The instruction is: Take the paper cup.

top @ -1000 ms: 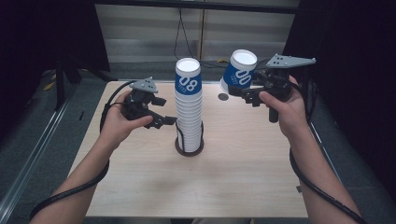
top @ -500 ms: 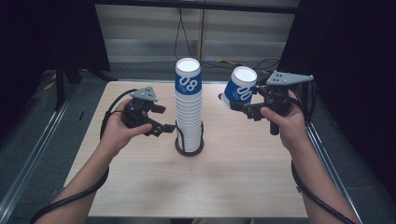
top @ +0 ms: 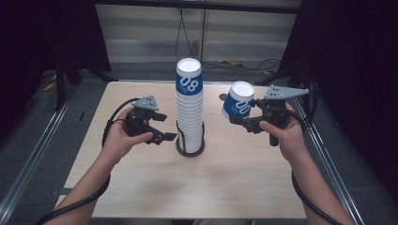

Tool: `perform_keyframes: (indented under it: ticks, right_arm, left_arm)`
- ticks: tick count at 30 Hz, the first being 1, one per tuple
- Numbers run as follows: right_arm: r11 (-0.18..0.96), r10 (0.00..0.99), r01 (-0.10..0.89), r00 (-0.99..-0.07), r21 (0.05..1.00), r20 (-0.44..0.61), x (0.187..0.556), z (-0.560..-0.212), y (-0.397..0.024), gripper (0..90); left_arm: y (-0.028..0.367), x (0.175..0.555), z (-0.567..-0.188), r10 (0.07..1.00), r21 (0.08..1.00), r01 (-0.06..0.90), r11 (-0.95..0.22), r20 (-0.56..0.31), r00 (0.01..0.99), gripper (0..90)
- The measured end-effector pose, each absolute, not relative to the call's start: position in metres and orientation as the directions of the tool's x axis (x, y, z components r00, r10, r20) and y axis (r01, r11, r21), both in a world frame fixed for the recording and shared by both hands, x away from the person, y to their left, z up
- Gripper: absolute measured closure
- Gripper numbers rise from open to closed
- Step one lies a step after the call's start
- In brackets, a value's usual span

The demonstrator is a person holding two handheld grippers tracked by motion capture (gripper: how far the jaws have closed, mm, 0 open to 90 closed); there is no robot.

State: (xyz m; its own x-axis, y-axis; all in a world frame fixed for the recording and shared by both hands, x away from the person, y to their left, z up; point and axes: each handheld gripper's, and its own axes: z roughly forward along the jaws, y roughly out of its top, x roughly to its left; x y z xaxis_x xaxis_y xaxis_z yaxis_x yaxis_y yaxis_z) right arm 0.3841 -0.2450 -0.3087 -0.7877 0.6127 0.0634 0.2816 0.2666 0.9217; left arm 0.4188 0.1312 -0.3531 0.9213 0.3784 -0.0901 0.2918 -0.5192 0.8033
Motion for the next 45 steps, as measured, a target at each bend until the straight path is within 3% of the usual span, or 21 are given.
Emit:
perform_keyframes:
  ticks: [45]
  right_arm:
    - [0.494, 0.485, 0.312, -0.873, 0.812, 0.040, 0.350, -0.386, -0.221, 18.5]
  left_arm:
    - [0.131, 0.393, -0.416, 0.346, 0.785, 0.312, -0.536, -0.133, 0.929, 16.6]
